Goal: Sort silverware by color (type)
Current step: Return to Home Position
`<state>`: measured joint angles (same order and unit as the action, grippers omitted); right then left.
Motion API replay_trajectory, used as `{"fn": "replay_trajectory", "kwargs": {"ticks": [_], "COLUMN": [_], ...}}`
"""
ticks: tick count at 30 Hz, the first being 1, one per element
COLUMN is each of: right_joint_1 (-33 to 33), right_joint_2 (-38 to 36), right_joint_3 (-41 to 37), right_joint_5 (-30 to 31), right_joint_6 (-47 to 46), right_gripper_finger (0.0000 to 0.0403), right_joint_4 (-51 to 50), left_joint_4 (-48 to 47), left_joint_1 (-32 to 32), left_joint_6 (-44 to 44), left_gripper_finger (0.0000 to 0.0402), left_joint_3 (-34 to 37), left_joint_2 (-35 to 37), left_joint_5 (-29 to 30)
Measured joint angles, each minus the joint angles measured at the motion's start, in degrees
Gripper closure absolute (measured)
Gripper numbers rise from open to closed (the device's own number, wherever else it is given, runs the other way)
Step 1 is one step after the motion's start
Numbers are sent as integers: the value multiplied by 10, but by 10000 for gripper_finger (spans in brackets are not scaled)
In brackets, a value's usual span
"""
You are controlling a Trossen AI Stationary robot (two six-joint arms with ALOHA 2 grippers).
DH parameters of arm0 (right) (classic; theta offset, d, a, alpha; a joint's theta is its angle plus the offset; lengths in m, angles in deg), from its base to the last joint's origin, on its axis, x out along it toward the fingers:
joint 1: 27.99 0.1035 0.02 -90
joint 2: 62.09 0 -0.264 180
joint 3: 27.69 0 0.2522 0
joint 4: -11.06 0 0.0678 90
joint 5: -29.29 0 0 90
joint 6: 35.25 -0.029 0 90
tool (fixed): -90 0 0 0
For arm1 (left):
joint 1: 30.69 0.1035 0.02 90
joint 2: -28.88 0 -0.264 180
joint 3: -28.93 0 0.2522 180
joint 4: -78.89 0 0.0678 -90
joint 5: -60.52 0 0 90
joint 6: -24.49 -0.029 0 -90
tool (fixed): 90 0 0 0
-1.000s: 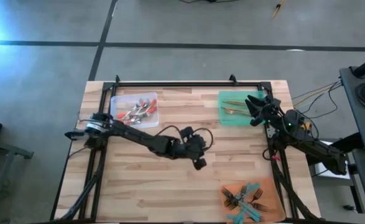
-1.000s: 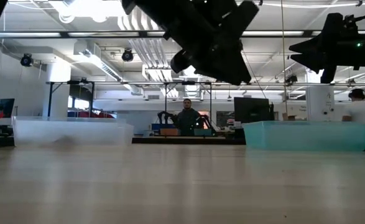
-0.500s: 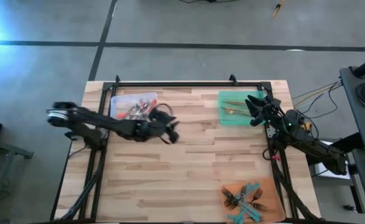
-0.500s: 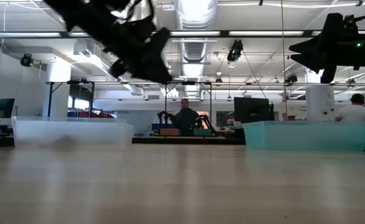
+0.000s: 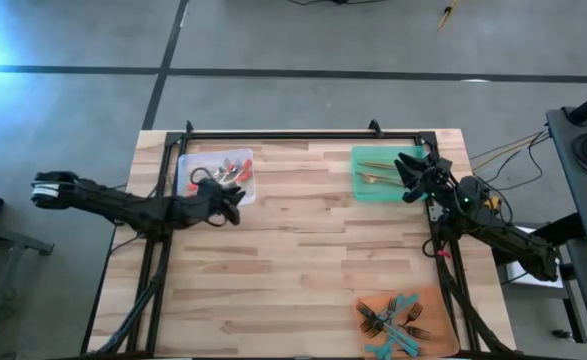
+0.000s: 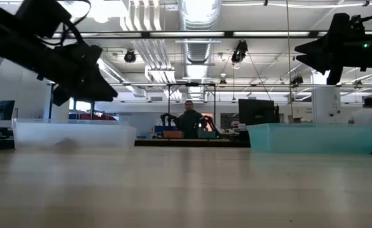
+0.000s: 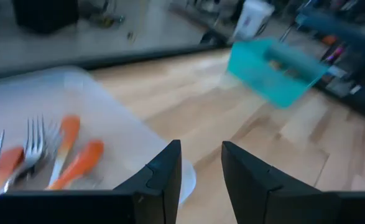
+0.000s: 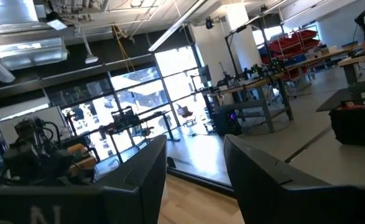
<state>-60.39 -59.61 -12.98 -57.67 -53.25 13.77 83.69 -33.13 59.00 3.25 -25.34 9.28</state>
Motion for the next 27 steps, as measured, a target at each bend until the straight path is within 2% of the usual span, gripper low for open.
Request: {"fn": "replay_trajectory", "kwargs": {"ticks": [4, 13, 19, 27], "right_joint_1": [0, 0, 0, 0], "right_joint_2": [0, 0, 0, 0], "right_joint_3": [0, 0, 0, 0], "right_joint_5": [0, 0, 0, 0], "right_joint_6": [0, 0, 0, 0], "right_gripper_finger": [251, 251, 256, 257], "right_joint_4": [0, 0, 0, 0], "left_joint_4": [68, 68, -29, -65], "left_joint_1": [0, 0, 0, 1], "left_joint_6": [-75, -122, -125, -220], "left_gripper_finger": [304, 304, 304, 304], "left_joint_3": [41, 111, 114, 114], "left_joint_2": [60, 171, 241, 326], "left_joint_5": [0, -7, -6, -3]}}
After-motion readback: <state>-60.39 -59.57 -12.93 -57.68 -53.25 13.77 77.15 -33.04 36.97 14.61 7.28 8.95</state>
